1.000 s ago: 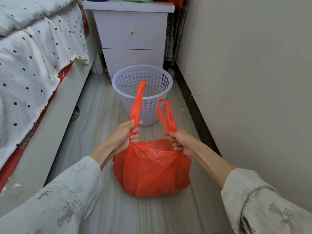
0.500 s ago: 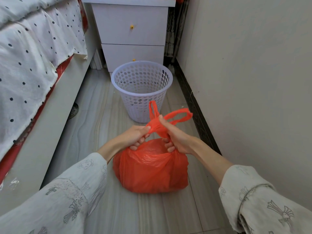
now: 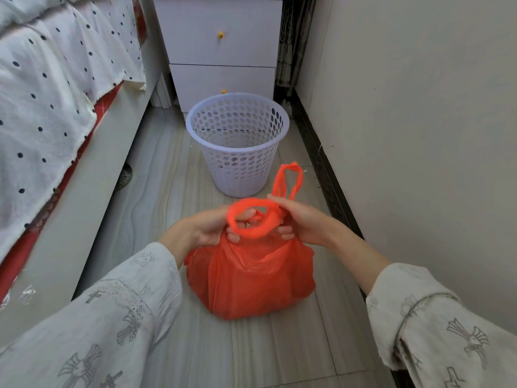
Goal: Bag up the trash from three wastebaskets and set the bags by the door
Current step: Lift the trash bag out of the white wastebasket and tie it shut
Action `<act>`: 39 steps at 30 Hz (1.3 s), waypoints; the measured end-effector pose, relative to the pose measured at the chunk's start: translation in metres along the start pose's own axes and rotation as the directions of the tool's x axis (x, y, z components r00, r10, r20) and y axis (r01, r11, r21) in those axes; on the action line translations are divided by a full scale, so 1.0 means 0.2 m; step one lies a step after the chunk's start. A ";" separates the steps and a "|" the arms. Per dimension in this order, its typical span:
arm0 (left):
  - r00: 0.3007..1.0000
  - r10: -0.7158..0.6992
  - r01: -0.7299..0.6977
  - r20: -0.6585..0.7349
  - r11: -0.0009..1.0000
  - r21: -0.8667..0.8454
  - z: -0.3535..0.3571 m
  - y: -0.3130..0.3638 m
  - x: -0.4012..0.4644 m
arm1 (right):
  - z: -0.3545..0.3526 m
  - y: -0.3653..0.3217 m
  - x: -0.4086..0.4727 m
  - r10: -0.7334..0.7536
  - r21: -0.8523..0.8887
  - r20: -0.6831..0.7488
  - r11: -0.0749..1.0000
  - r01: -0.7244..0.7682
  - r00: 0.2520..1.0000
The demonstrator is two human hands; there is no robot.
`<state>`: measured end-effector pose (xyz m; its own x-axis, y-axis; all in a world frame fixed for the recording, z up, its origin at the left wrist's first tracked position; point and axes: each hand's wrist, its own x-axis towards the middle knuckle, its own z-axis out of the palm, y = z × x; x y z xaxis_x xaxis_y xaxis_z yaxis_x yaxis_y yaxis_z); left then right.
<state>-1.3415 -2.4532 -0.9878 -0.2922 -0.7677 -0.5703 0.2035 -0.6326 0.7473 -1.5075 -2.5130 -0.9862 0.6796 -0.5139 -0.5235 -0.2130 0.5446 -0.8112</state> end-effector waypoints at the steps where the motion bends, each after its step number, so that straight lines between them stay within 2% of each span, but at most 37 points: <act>1: 1.000 -0.029 0.029 0.004 0.999 -0.036 -0.01 0.01 -0.01 | -0.02 -0.01 -0.01 0.000 -0.088 -0.006 0.996 0.000 1.000; 5: 0.995 -0.094 0.088 -0.026 0.983 -0.161 -0.05 0.02 -0.02 | -0.06 -0.03 -0.06 -0.054 -0.397 -0.098 0.918 0.010 0.994; 9: 0.995 -0.096 0.093 -0.010 0.983 -0.155 -0.04 0.03 -0.02 | -0.05 -0.04 -0.06 -0.267 -0.685 -0.231 0.727 0.038 0.936; 11: 0.996 -0.089 0.086 -0.012 0.985 -0.151 -0.04 0.03 -0.02 | -0.03 -0.03 -0.05 -0.401 -0.739 -0.244 0.666 0.098 0.883; 14: 0.998 -0.057 0.059 0.016 0.986 -0.159 -0.03 0.04 -0.03 | -0.01 -0.02 -0.04 -0.498 -0.688 -0.316 0.706 0.167 0.807; 17: 0.999 -0.045 0.046 0.007 0.991 -0.126 -0.01 0.06 -0.03 | 0.00 -0.02 -0.03 -0.512 -0.603 -0.377 0.768 0.215 0.772; 21: 0.999 -0.039 0.039 0.032 0.999 0.003 0.00 0.07 -0.04 | 0.00 -0.03 -0.02 -0.460 -0.526 -0.423 0.826 0.202 0.780; 26: 0.995 0.096 -0.096 0.002 0.995 0.036 0.02 0.10 -0.04 | -0.02 -0.04 -0.03 -0.444 -0.384 -0.400 0.875 0.294 0.801; 28: 0.979 0.198 -0.193 -0.047 0.977 0.095 0.05 0.10 -0.02 | -0.02 -0.03 -0.04 -0.445 -0.333 -0.381 0.884 0.329 0.811; 30: 0.927 0.302 -0.283 -0.222 0.952 0.115 0.07 0.10 -0.01 | -0.03 -0.03 -0.03 -0.440 -0.290 -0.365 0.891 0.349 0.820; 32: 0.847 0.379 -0.390 -0.373 0.919 0.048 0.06 0.10 0.00 | -0.04 -0.03 -0.02 -0.422 -0.248 -0.364 0.903 0.350 0.830; 35: 0.778 0.419 -0.541 -0.469 0.825 -0.161 0.02 0.13 -0.02 | -0.04 -0.03 -0.02 -0.404 -0.135 -0.349 0.915 0.381 0.846; 37: 0.766 0.375 -0.566 -0.522 0.778 -0.272 0.00 0.16 -0.03 | -0.03 -0.05 -0.01 -0.396 -0.052 -0.364 0.913 0.406 0.843; 39: 0.785 0.322 -0.573 -0.529 0.702 -0.423 0.00 0.18 -0.04 | -0.02 -0.07 0.01 -0.345 0.079 -0.435 0.905 0.418 0.832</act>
<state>-1.3320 -2.4689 -0.9558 0.3306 -0.8605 -0.3876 0.7059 -0.0471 0.7067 -1.5066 -2.5247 -0.9767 0.3335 -0.9037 -0.2685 0.1466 0.3310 -0.9322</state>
